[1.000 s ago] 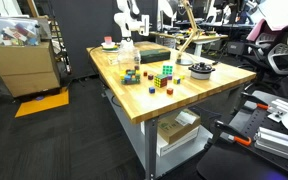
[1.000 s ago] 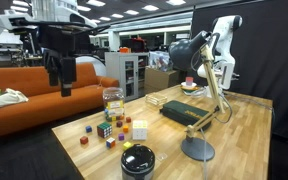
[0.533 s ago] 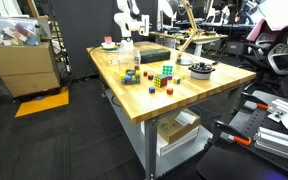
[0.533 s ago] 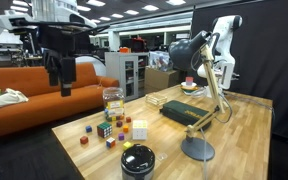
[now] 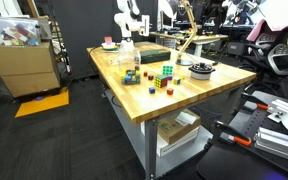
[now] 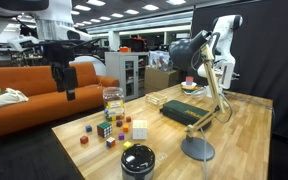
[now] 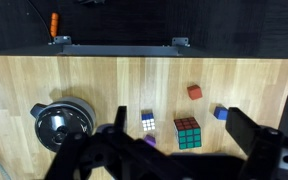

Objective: Pick up the orange block from the table and move it forward.

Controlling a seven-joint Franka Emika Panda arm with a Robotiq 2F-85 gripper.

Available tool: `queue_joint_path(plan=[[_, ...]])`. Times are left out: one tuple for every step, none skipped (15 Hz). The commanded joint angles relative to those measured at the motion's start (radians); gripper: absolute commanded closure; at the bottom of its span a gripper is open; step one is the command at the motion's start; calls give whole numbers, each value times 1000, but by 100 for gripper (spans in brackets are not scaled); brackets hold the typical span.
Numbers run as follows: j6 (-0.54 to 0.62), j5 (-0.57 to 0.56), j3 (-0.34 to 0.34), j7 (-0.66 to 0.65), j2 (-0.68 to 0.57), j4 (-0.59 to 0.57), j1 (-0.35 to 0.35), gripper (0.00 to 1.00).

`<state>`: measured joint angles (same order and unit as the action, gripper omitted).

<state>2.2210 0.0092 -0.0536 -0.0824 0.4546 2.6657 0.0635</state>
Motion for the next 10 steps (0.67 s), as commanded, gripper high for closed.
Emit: queue_joint_path(plan=[[-3, 3, 5, 3, -1, -2, 5, 0], [-3, 3, 3, 3, 2, -2, 6, 0], [-3, 3, -1, 5, 4, -2, 7, 0], [-3, 3, -1, 5, 5, -2, 8, 0], [-3, 3, 0, 5, 5, -2, 8, 0], [-3, 3, -1, 5, 5, -2, 8, 0], [12, 1, 6, -13, 2, -2, 11, 0], [27, -4, 20, -36, -8, -2, 9, 0], [45, 0, 31, -51, -18, -2, 2, 0], [69, -5, 55, -78, -38, -1, -8, 0]])
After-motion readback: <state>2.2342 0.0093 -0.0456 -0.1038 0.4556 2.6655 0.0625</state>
